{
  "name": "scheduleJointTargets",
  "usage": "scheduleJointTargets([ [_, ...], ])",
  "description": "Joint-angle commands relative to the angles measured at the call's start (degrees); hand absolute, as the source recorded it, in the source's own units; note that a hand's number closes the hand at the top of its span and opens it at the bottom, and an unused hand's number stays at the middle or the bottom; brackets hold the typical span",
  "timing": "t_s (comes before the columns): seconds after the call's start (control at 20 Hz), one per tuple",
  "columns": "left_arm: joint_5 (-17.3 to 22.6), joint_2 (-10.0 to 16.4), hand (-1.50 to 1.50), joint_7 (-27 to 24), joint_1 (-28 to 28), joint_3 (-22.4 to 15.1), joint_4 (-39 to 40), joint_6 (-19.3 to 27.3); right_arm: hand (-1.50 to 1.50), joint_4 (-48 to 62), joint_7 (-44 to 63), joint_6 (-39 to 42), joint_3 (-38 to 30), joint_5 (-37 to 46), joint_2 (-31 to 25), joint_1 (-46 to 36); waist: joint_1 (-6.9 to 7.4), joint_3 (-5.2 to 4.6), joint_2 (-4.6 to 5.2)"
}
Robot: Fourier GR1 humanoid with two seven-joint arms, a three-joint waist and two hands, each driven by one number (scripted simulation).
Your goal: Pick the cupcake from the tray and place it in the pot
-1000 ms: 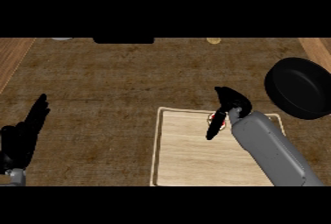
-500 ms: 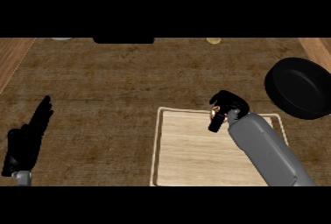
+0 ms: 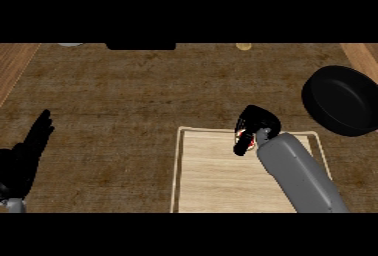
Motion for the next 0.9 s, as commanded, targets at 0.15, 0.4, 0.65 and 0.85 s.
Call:
scheduleJointTargets([
  [0.15, -2.0, -2.7, 0.00, 1.1, -1.9, -0.9, 0.6, 0.6, 1.50, 2.1, -9.4, -1.6, -2.7, 4.5, -2.8, -3.8, 0.03, 0.03, 0.09],
  [0.4, -3.2, -3.6, 0.00, -1.4, -4.0, 0.0, 5.6, 1.2, 1.50, 0.1, -11.5, -2.2, -4.5, 7.1, -5.2, -6.8, -0.28, 0.01, 0.08],
  [0.65, -2.5, -2.2, 0.00, -1.7, -2.0, 0.9, 3.3, -0.3, 1.50, -4.1, -8.2, -11.5, 0.2, 17.7, -5.7, -6.2, -0.25, 0.00, 0.00],
  [0.85, -2.3, -2.1, 0.00, -3.4, 2.0, 1.1, 2.1, -0.9, 1.50, -13.5, -1.2, -11.1, -0.7, 22.8, -10.8, -9.5, -0.85, -0.04, -0.61],
])
